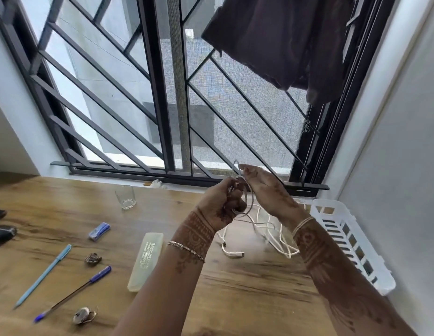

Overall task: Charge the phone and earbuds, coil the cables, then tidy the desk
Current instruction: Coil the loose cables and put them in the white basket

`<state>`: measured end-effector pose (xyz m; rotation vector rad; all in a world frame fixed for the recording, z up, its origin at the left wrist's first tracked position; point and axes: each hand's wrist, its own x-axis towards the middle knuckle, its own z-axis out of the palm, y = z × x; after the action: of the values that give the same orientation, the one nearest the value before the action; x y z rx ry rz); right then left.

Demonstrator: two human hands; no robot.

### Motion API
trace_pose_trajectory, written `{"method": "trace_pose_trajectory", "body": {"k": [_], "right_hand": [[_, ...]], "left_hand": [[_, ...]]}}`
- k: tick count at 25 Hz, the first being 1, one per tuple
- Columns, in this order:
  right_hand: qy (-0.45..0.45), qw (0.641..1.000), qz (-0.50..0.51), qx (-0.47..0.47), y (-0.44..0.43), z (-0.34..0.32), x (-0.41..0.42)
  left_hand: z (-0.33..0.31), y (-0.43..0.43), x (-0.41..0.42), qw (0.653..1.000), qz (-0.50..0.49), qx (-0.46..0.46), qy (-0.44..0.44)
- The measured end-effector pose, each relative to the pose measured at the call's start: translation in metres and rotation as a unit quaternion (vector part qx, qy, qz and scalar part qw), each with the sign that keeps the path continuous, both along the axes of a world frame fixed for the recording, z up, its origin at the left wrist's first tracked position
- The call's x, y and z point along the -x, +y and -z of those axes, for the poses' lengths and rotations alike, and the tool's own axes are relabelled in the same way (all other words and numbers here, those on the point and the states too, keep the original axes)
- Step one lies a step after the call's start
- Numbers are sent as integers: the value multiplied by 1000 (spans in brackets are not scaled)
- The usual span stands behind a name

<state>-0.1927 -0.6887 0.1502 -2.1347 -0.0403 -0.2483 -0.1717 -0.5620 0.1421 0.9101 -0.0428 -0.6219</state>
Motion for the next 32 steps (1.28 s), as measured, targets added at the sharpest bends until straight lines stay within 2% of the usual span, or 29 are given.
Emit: {"method": "trace_pose_trajectory", "body": {"k": [2,5,8,14,17,20,23,27,29,32], "right_hand": [[31,997,-15,-66,2,1,-1],[-11,997,17,-69,0,3,-5],[-45,990,65,-120,-7,3,-9],[-152,970,190,5,-37,-2,-30],[-143,951,215,171,-47,3,-31],[-65,922,147,351,-46,14,-24],[16,890,44,454,-35,18,-12],[130,899,-61,413,-25,8,5],[152,898,-112,398,-23,-4,13],[163,909,-213,319,-17,-22,25]], "left_hand": [[1,-3,-1,1000,2,-10,-7],[3,-3,-2,1000,12,-18,-13],[7,2,-3,999,35,-19,-17],[7,15,-3,991,130,27,-10],[2,23,-4,984,166,60,-31],[-6,21,-6,980,146,124,-48],[-10,12,-14,981,38,187,-46],[-11,2,-32,977,-105,174,-71],[-6,-2,-39,978,-133,139,-85],[9,-11,-43,982,-126,49,-130]]}}
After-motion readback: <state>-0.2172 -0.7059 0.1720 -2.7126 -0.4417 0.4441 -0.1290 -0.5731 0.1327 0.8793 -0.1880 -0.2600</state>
